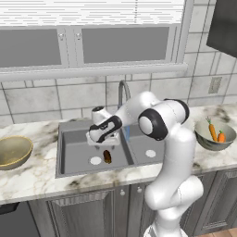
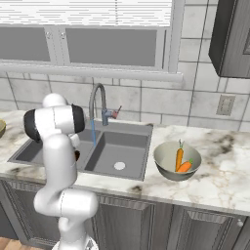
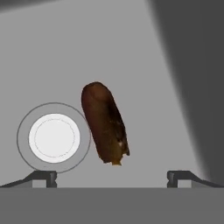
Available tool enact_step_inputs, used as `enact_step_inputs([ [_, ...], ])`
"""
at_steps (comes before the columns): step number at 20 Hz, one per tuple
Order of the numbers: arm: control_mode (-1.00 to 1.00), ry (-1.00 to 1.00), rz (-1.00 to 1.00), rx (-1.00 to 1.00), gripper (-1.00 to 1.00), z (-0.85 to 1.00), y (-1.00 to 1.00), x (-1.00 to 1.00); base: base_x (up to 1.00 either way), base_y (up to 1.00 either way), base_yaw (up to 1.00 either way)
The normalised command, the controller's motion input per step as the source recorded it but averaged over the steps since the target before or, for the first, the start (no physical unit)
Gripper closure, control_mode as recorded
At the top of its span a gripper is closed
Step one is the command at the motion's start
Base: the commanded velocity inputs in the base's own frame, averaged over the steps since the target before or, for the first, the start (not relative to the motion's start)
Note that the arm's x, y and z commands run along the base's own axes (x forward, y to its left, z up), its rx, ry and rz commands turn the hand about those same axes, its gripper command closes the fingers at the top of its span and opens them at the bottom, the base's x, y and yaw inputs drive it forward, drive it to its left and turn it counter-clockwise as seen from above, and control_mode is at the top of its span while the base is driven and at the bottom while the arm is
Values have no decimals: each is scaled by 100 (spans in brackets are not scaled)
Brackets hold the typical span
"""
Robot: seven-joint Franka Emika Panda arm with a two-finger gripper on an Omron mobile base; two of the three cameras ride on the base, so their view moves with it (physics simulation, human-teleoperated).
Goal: Pick the carrots from the sink and place them in one bowl. Place the sweet potato in the other bowl. Then turn off the sink faucet.
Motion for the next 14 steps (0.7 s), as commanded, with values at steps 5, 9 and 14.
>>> enact_step_inputs([
  [5,-100,3,-6,-1,-100,-33,0,1,0,0,0],
  [9,-100,1,-4,-1,-100,-31,0,3,0,0,0],
  [14,-100,1,-1,0,-100,-23,-10,6,0,0,0],
])
